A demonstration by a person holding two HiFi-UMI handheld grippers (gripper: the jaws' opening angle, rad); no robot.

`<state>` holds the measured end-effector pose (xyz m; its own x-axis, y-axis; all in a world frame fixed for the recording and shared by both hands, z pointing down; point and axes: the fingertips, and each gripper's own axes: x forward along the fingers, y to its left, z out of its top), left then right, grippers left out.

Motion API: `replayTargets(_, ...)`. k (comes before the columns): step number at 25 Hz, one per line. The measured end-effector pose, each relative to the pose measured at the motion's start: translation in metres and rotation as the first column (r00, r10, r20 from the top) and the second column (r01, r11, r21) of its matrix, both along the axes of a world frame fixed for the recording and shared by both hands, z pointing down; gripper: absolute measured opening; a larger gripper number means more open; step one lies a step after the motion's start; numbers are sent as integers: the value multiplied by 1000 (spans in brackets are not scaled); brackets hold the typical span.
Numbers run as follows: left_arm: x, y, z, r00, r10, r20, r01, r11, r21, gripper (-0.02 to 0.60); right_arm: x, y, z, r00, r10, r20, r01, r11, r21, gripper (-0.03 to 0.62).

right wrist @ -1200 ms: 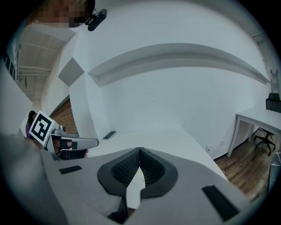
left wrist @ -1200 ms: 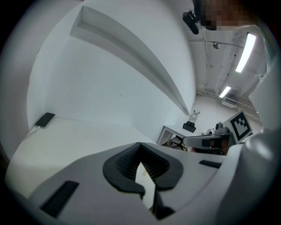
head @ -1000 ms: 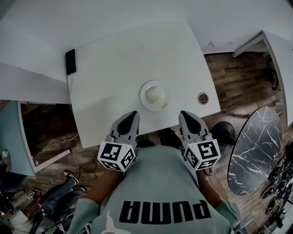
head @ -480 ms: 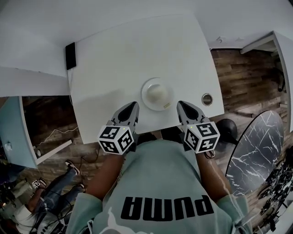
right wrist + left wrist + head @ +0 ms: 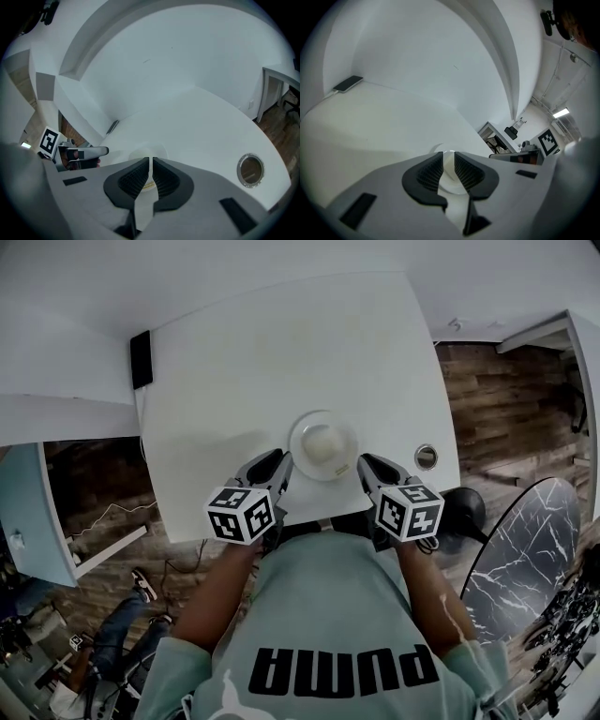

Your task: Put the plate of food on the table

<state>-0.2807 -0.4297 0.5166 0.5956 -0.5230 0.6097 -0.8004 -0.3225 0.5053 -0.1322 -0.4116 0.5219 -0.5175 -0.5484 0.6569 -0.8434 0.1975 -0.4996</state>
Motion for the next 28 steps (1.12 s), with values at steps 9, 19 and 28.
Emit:
replayTargets(9, 0, -12, 34, 1000, 23, 5, -22, 993, -115, 100, 3, -6, 35, 999, 35, 29, -30, 990, -138, 52)
replayTargets(19, 3, -17, 58, 998, 59, 24, -53, 977, -205, 118, 8, -10, 50, 996, 77, 36, -67, 974, -217, 52)
replayTargets(28, 2, -14, 73, 996, 85, 40, -72, 964, -256, 118, 5, -4, 63, 989, 115, 97, -83, 954, -287, 52)
